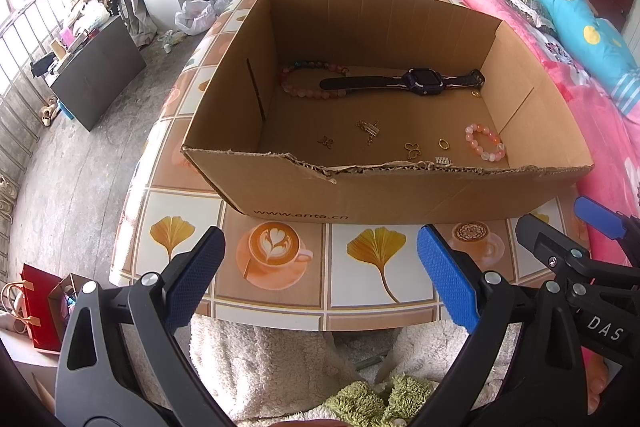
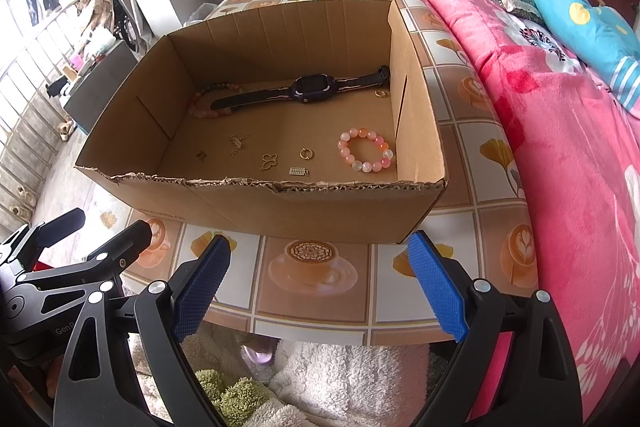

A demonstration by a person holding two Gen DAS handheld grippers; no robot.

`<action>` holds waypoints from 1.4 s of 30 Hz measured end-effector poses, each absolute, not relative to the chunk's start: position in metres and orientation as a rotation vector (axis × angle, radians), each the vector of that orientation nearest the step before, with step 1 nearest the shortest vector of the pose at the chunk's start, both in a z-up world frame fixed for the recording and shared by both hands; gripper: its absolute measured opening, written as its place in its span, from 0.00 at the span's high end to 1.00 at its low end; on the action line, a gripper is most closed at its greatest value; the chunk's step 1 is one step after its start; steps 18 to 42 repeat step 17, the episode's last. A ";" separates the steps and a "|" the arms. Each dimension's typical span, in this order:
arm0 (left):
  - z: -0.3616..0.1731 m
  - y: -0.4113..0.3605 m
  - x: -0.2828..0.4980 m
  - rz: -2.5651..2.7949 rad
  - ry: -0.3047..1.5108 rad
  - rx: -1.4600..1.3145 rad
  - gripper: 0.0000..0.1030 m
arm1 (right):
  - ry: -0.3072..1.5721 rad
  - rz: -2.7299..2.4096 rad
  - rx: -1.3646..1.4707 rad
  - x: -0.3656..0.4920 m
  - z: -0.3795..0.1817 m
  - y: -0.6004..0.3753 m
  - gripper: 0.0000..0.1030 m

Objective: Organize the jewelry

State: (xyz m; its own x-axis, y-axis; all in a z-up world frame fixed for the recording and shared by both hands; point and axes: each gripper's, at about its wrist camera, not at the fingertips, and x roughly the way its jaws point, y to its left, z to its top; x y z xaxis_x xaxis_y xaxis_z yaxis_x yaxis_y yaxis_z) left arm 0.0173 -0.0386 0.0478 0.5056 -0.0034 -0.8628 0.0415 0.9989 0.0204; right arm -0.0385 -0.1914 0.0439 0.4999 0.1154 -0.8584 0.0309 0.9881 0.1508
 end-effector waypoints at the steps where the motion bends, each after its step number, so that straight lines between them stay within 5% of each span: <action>1: 0.048 -0.039 0.017 -0.027 1.040 0.040 0.10 | 1.047 0.051 0.153 -0.038 0.044 -0.191 0.15; 42: 0.049 -0.039 0.017 -0.027 1.038 0.045 0.10 | 1.044 0.054 0.151 -0.039 0.046 -0.191 0.15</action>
